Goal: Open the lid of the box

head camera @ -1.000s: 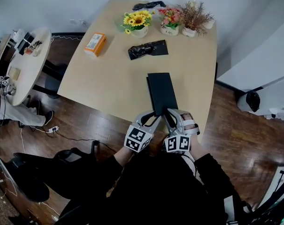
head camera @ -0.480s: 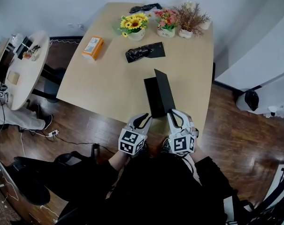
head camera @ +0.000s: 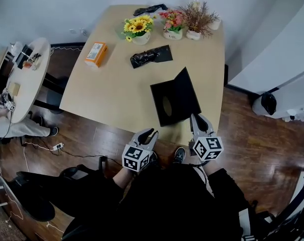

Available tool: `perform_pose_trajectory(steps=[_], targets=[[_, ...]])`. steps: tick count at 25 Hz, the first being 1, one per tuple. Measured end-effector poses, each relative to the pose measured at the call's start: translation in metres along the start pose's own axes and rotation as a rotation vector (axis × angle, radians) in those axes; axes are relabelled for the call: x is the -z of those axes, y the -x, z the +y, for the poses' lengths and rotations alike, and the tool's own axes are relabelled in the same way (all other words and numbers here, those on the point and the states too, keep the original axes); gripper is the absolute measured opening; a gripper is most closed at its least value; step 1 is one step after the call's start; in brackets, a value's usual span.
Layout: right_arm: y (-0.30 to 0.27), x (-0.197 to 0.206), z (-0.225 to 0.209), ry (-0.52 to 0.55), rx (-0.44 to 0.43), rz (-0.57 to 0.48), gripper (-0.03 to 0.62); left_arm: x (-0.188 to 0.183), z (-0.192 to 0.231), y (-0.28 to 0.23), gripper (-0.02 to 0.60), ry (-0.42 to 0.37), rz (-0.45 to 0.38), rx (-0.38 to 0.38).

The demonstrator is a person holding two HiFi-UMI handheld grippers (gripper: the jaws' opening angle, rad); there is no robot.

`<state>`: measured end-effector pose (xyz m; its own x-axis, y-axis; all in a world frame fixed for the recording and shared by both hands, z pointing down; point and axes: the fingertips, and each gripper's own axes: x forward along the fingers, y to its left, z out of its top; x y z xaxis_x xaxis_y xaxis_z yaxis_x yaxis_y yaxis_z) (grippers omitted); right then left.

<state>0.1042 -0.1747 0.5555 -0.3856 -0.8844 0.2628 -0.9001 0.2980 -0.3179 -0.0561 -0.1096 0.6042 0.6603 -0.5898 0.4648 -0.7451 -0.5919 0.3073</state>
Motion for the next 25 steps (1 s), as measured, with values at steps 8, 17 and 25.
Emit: perform_pose_trajectory(steps=[8, 17, 25], targets=[[0.002, 0.008, -0.03, -0.44, -0.02, -0.045, 0.017, 0.005, -0.009, 0.004, 0.052, 0.004, 0.016, 0.01], [-0.003, 0.039, -0.067, -0.954, -0.063, -0.097, 0.018, 0.006, -0.003, 0.009, 0.052, 0.012, 0.028, -0.026], [-0.012, 0.072, -0.079, -1.185, -0.109, -0.064, 0.044, 0.009, -0.003, 0.01, 0.052, 0.022, 0.028, -0.032]])
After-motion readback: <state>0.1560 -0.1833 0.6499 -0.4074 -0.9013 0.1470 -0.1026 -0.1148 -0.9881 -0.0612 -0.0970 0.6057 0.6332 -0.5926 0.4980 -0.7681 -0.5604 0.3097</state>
